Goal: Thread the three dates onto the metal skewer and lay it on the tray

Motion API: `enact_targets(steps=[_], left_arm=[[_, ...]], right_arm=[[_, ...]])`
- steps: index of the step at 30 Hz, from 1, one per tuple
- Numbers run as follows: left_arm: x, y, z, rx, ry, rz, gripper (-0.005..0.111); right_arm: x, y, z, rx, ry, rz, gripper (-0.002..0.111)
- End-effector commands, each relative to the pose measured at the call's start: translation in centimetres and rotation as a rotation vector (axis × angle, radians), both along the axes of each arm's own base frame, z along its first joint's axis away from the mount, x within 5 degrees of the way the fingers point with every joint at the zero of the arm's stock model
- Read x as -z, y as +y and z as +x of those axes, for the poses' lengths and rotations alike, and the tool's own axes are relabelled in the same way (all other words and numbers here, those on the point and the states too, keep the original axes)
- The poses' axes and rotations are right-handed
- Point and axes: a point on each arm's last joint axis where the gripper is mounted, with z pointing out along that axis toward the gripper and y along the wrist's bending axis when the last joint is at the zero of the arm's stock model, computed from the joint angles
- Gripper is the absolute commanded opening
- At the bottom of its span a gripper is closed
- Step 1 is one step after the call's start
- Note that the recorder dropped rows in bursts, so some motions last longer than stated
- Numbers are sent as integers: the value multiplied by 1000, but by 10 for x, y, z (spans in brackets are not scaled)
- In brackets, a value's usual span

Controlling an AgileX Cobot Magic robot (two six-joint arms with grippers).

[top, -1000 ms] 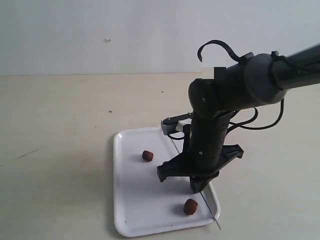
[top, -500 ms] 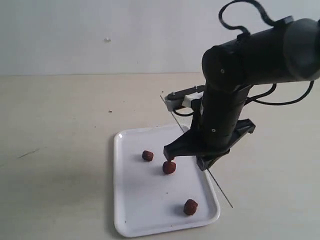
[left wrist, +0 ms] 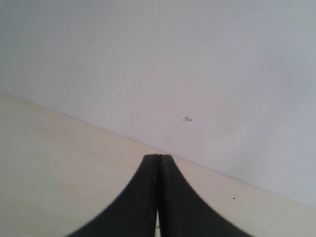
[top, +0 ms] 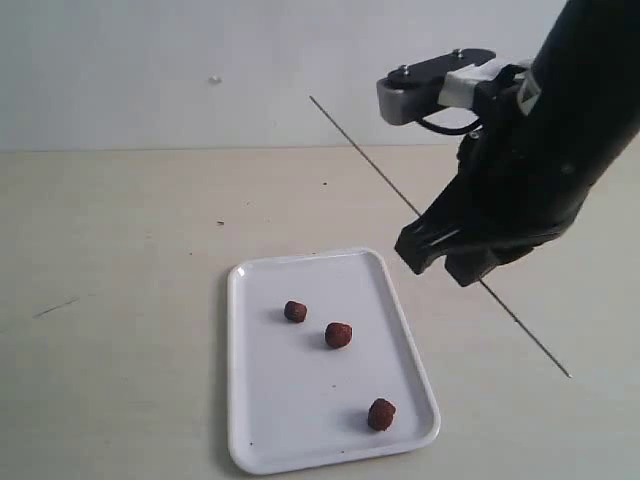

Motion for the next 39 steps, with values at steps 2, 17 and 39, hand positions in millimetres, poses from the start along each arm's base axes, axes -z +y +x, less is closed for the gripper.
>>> enact_targets(steps=[2, 17, 39], left_arm=[[-1, 0, 0, -3, -9, -4, 0], [-12, 4, -2, 3, -125, -451, 0], [-106, -56, 160, 462, 915, 190, 0]], right_arm=[[-22, -10, -20, -45, -9, 8, 0], [48, -49, -114, -47, 144, 22, 0], [46, -51, -115, -91, 60, 32, 0]])
